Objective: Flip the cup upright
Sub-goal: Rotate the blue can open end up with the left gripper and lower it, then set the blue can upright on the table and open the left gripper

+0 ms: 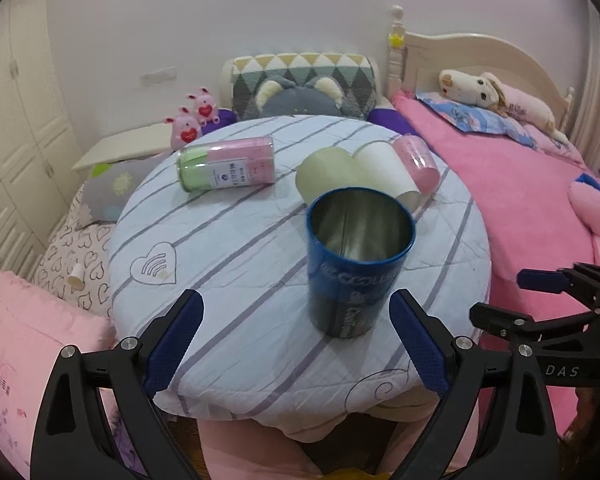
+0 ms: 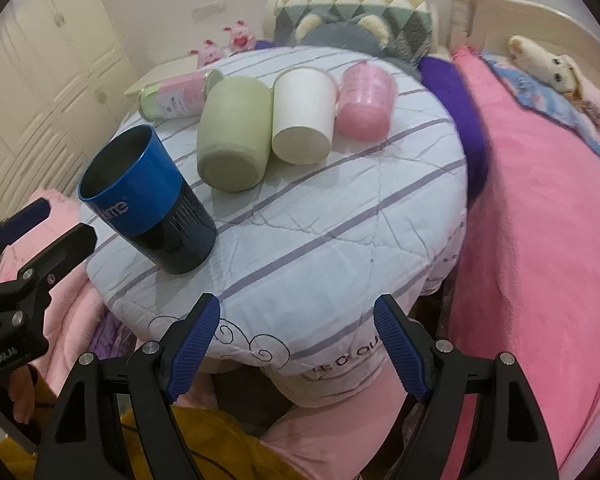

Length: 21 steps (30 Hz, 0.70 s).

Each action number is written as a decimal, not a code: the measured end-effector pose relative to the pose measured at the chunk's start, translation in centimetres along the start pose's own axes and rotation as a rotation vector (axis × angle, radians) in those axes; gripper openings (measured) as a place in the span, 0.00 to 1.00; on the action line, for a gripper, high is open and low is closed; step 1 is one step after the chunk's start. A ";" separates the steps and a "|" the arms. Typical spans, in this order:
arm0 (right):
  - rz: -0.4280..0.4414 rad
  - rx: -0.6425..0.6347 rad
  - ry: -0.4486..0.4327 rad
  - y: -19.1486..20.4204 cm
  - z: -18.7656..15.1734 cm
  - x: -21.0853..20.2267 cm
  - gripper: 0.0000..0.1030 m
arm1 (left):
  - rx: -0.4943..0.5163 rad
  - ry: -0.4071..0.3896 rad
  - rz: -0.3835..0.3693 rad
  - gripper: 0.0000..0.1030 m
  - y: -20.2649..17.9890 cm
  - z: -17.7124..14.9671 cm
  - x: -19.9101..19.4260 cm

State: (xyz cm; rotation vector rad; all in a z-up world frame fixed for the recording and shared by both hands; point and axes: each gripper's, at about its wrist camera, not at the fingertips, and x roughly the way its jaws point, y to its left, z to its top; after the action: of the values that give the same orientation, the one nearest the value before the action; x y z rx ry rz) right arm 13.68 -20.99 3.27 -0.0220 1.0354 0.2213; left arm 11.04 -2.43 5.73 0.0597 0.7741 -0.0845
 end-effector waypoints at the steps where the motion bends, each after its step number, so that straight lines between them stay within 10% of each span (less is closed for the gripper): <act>1: -0.023 0.002 -0.017 0.3 -0.3 -0.2 0.78 | -0.008 -0.009 -0.004 0.93 0.3 -0.2 -0.1; 8: -0.106 -0.015 -0.088 1.7 -2.4 -1.2 0.78 | -0.011 -0.057 0.093 0.93 1.0 -1.8 -0.3; 21: -0.232 -0.011 -0.387 2.4 -5.1 -3.6 0.78 | -0.049 -0.217 0.038 0.93 0.8 -3.9 -3.0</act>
State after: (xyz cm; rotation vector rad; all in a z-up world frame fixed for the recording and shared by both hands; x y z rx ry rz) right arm 7.07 -19.85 3.94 -0.1048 0.6394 0.0165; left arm 6.29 -1.10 5.09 0.0184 0.5578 -0.0357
